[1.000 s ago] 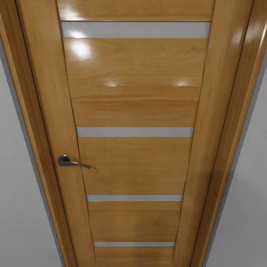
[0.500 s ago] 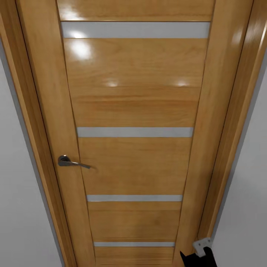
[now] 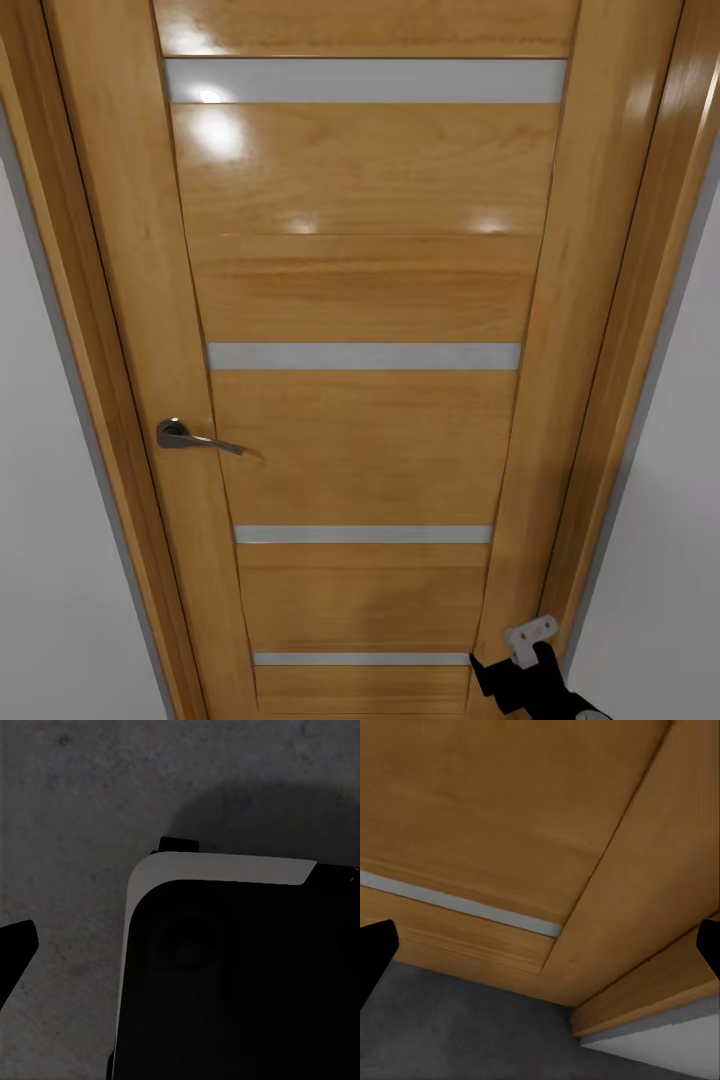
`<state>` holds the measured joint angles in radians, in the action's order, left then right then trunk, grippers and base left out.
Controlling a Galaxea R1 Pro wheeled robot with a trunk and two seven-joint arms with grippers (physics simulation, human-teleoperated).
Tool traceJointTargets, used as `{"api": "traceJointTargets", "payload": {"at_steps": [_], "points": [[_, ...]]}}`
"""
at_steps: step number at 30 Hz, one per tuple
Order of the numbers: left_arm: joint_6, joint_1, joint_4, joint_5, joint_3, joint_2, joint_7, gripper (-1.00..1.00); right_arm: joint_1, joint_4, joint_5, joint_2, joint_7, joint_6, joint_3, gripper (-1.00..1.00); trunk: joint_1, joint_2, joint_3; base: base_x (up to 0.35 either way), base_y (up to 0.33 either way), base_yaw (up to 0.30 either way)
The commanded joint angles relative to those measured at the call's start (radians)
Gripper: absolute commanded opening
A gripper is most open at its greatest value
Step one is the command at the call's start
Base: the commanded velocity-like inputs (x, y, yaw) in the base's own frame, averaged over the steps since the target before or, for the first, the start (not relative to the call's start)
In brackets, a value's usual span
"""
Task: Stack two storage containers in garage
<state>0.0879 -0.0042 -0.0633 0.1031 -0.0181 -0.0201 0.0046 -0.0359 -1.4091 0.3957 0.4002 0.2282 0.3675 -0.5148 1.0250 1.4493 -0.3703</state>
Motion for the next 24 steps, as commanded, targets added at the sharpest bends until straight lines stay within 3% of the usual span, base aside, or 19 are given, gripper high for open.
{"api": "traceJointTargets", "payload": {"at_steps": [1,5,7,8,9,11,12,17,24], "points": [[0.003,0.000,0.000,0.009,-0.001,0.000,0.000,1.00,-0.001,-0.016,0.010,-0.006,0.010,0.014,-0.004,1.00,0.000,0.001,-0.001,0.000,0.000,0.000],[0.003,0.000,0.000,0.009,-0.001,0.000,0.000,1.00,-0.002,-0.066,0.008,-0.034,0.012,0.058,-0.004,1.00,0.000,0.001,-0.001,0.000,0.000,0.000],[0.003,0.000,0.000,0.009,-0.001,0.000,0.000,1.00,-0.002,-0.105,0.005,-0.060,0.013,0.099,-0.004,1.00,0.000,0.001,-0.001,0.000,0.000,0.000],[0.003,0.000,0.000,0.009,-0.001,0.000,0.000,1.00,-0.007,-0.129,-0.005,-0.085,0.013,0.132,-0.004,1.00,0.000,0.001,-0.001,0.000,0.000,0.000],[0.003,0.000,0.000,0.009,-0.001,0.000,0.000,1.00,-0.040,-0.153,-0.066,-0.157,0.012,0.209,-0.005,1.00,0.000,0.001,-0.001,0.000,0.000,0.000],[0.003,0.000,0.000,0.009,-0.001,0.000,0.000,1.00,-0.049,-0.156,-0.093,-0.196,0.011,0.232,-0.006,1.00,0.000,0.001,-0.001,0.000,0.000,0.000],[0.003,0.000,0.000,0.009,-0.001,0.000,0.000,1.00,-0.083,-0.158,-0.136,-0.242,0.010,0.266,-0.007,1.00,0.000,0.001,-0.001,0.000,0.000,0.000],[0.003,0.000,0.000,0.009,-0.002,0.000,0.000,1.00,-0.152,-0.159,-0.151,-0.271,0.010,0.315,-0.008,1.00,0.000,0.001,-0.001,0.000,0.000,0.000],[0.003,0.000,0.000,0.009,-0.001,0.000,0.000,1.00,-0.224,-0.158,-0.157,-0.346,0.011,0.391,-0.009,1.00,0.000,0.001,-0.001,0.000,0.000,0.000]]}}
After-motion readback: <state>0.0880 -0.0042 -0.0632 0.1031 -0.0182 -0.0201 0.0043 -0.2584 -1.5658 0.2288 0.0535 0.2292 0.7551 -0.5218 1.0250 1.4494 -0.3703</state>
